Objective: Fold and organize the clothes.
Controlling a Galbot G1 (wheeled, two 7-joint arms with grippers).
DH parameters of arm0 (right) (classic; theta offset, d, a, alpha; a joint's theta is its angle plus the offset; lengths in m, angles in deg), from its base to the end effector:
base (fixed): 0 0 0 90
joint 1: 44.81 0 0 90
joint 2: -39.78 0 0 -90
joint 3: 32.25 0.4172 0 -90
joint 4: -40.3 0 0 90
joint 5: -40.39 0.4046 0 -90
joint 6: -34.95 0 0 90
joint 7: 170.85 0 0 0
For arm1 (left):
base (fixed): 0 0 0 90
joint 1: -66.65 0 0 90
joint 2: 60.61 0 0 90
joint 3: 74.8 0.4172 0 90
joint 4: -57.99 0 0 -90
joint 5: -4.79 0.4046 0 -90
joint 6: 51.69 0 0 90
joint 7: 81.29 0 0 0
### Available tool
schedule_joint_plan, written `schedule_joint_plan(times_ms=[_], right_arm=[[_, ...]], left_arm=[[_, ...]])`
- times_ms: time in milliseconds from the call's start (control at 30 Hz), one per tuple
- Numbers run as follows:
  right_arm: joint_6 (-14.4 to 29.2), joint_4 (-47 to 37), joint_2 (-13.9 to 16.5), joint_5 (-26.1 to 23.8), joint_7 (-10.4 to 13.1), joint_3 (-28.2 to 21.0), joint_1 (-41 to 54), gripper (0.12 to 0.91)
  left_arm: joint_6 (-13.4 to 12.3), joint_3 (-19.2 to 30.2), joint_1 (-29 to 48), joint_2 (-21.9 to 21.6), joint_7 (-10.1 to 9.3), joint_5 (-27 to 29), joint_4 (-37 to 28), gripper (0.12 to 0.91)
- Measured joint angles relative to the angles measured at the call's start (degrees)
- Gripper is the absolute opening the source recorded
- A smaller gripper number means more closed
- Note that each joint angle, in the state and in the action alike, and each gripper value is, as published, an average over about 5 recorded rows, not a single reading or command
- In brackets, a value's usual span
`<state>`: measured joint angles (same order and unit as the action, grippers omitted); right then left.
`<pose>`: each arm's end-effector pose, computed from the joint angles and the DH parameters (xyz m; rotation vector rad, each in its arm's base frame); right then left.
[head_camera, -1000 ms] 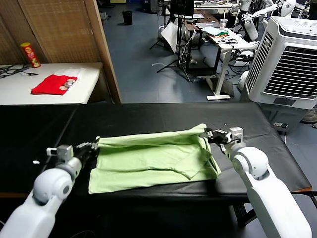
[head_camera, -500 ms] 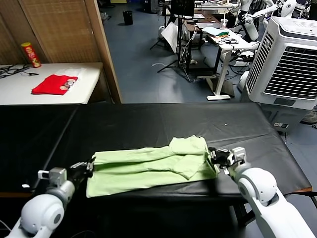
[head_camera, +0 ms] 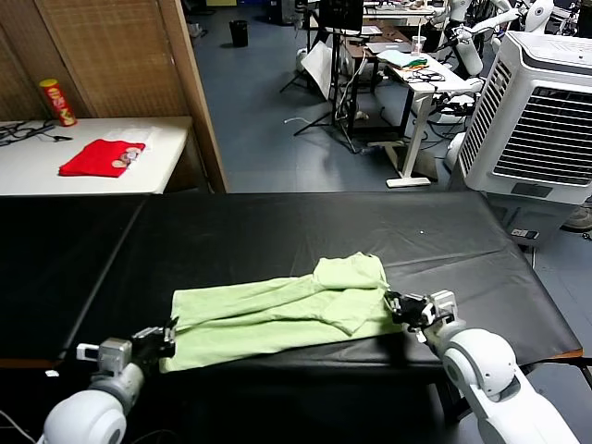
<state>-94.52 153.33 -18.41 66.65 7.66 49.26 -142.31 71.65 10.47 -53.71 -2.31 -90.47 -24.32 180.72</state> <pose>0.3326 -0.0898 -0.2949 0.4253 -2.5674 0.1946 0.2148 0.1282 -0.3044 -0.0828 -2.5709 -0.1572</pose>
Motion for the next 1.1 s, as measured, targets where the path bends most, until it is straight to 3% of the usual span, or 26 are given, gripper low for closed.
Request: schedule_joint_plan(times_ms=[133,233,300,533,900,1100], right_arm=[[1.41,-0.60,-0.24,-0.20,-0.32,-0.33,0.74,0.709],[1.79,-1.27,-0.66,-0.36,-0.37,-0.79,1.47,0.784],[1.88,-1.65,-0.94,-0.48,-0.38,-1.06,1.89,0.787],[1.88,-1.46,-0.99,-0.49,-0.43,-1.22,2.36,0.706],[2.13,-2.12,-1.03,0.93,-0.15,-0.39,5.74,0.796],[2.34,-7.20,-3.71,-0.30,2.23,-2.59,11.17,0.798]], left_arm=[[-0.05,0.00,0.06,0.31,0.00,0.27,-0.08,0.625],[-0.07,0.11,0.21,0.46,0.00,0.41,-0.27,0.752],[-0.08,0.20,0.33,0.48,0.00,0.48,-0.37,0.786],[-0.11,-0.30,0.60,0.19,-0.02,0.16,-0.34,0.798],[1.20,-3.46,0.69,0.04,-0.14,-4.28,2.41,0.798],[2.22,-3.52,5.03,0.34,-2.26,-9.81,0.06,0.798]])
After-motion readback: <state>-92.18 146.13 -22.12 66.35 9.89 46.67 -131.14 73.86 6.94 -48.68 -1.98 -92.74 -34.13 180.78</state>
